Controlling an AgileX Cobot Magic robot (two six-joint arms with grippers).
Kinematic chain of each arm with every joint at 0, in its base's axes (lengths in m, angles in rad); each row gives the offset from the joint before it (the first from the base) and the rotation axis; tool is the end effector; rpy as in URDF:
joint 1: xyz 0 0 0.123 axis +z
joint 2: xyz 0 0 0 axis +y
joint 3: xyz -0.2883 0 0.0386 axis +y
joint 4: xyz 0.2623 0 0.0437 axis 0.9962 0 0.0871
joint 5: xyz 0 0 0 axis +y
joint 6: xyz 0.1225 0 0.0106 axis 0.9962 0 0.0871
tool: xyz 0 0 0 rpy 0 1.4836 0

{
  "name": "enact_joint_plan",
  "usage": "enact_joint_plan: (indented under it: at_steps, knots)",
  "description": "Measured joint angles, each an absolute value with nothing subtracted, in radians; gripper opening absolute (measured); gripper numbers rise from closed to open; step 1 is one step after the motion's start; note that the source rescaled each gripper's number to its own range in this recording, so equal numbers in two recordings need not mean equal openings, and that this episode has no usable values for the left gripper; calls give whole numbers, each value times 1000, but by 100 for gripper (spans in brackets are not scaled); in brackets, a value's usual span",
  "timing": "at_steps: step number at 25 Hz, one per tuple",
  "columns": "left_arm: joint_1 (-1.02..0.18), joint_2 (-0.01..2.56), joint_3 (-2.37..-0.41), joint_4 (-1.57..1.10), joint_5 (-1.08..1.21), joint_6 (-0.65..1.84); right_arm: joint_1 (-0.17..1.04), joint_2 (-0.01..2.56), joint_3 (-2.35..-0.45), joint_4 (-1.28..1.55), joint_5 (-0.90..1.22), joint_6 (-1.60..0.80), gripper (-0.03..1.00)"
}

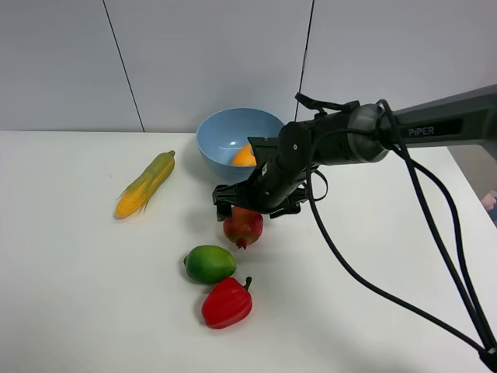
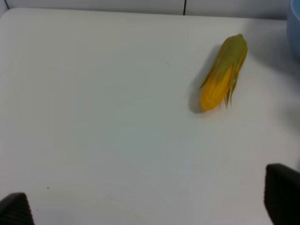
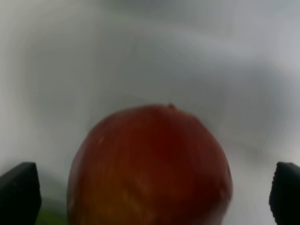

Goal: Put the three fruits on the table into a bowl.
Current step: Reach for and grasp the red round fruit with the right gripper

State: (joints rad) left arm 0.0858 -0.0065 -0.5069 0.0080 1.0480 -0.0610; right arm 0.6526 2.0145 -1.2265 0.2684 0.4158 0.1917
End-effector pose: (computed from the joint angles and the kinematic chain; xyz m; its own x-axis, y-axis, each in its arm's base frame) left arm 0.0291 0.0034 0.2733 -0.4251 -0.0937 -0.9003 -0.1163 0.9920 -0.0484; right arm 0.3333 0.2714 0.1025 -0.9147 -0.1682 -0.3675 -0.2805 0.9188 0.2778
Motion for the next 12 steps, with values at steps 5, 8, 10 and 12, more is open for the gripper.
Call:
enact_joint_plan:
  at_steps: [5,8,10,12]
  knots:
    - [86,-7,-507,8,1048,-61,653,2052,-1226,313,394,187,97]
    - [86,-7,-507,8,1048,-61,659,2075,-1226,339,396,187,94]
    - [86,-7,-507,8,1048,-61,663,2083,-1226,349,396,187,74]
    - [86,-7,-507,8,1048,-61,663,2085,-1226,360,395,189,28]
